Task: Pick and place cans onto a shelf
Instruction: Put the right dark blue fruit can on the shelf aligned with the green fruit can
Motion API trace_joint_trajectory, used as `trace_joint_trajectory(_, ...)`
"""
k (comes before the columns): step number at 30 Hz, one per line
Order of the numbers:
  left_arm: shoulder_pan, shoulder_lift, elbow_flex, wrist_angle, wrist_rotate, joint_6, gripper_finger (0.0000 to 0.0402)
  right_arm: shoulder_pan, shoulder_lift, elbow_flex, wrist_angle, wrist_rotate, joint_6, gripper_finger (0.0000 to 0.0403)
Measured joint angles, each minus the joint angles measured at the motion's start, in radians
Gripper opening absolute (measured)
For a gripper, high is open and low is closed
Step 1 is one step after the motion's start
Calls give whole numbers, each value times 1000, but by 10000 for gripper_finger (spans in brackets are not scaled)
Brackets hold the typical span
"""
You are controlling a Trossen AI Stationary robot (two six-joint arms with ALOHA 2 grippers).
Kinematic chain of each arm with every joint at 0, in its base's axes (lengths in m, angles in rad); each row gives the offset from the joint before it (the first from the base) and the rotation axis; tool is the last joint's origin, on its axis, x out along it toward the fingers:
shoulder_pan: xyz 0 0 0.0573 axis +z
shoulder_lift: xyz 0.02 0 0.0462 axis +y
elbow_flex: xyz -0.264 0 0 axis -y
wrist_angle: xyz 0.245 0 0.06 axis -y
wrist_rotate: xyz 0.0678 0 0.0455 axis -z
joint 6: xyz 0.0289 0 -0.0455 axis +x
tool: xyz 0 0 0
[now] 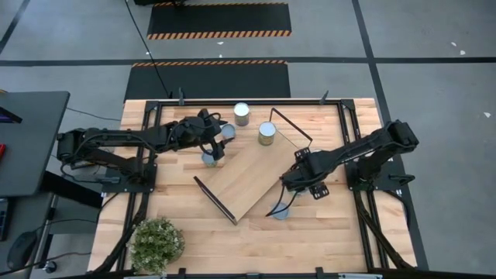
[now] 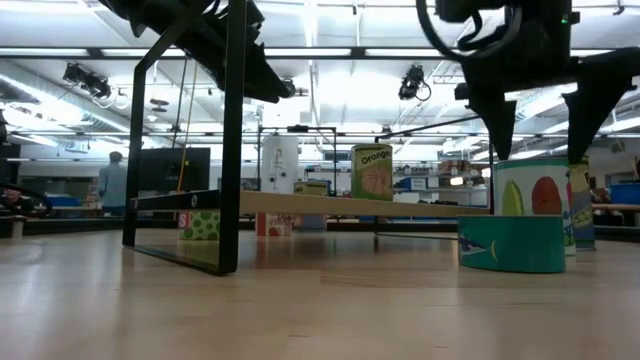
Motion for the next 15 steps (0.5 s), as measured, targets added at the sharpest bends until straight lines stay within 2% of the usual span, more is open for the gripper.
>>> trace_joint_trajectory(12, 0, -1, 0, -5, -11, -4, 311, -12, -27, -138, 52, -16, -41, 389)
trace_joint_trajectory(15, 1, -1, 0, -5, -13, -4, 311, -16, -31, -179, 87, -20, -61, 377)
